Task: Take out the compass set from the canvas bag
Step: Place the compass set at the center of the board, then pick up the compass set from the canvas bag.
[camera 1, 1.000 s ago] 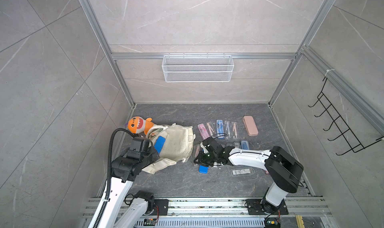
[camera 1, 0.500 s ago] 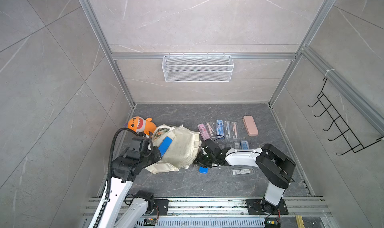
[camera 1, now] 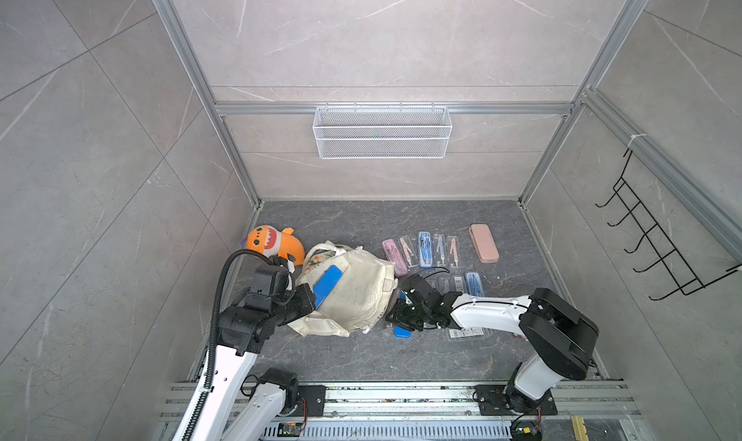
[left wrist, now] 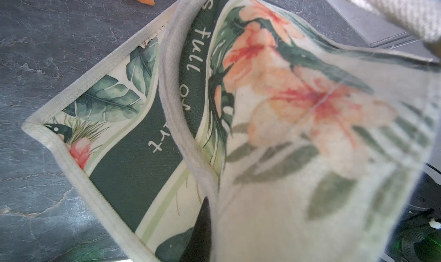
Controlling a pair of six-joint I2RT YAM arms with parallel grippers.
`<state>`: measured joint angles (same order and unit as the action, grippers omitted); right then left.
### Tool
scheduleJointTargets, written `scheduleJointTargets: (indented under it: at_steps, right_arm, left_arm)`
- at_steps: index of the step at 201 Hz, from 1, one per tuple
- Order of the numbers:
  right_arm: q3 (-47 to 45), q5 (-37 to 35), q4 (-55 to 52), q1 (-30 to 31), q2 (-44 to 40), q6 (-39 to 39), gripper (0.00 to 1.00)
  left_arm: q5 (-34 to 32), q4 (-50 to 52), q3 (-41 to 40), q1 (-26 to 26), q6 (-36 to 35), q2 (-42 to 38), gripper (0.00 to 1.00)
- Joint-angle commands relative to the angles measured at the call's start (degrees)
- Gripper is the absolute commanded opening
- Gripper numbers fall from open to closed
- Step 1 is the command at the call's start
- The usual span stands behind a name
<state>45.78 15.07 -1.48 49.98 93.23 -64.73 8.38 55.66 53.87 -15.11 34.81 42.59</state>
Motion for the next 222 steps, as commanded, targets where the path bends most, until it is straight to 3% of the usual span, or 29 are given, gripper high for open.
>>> scheduleJointTargets:
  at_steps: [1,24,62,90,141,173,222]
  right_arm:
    - [1.03,-2.26,-6.36,-0.30,-5.48,2.21,0.41]
    - [2.67,-3.84,-11.88,-0.30,-9.80,3.19,0.48]
    - [4.97,-9.61,-20.66,0.07,-18.97,6.97,0.52]
    - [12.07,-14.61,-23.40,4.88,-20.91,11.83,0.53]
    - [27.59,-15.14,-18.58,16.19,-6.02,13.00,0.49]
    - [31.56,-11.75,-12.85,17.06,4.82,5.20,0.47]
    - [40.97,-11.64,-13.53,15.71,18.78,-8.80,0.51]
  left_arm:
    - [3.68,-2.92,-0.64,0.00,0.71,-0.68,0.00]
    - [4.49,-3.10,-0.94,0.00,0.12,-0.68,0.00]
    - [6.44,-3.43,-1.20,-0.10,-1.17,-0.93,0.00]
    - [8.13,-3.71,-1.52,-0.12,-1.56,-0.93,0.00]
    - [8.65,-3.88,-1.64,-0.14,-1.33,-0.67,0.00]
    - [8.23,-3.91,-1.55,-0.26,-1.04,-0.84,0.00]
    - [9.02,-3.80,-1.57,-0.38,-1.33,-1.20,0.00]
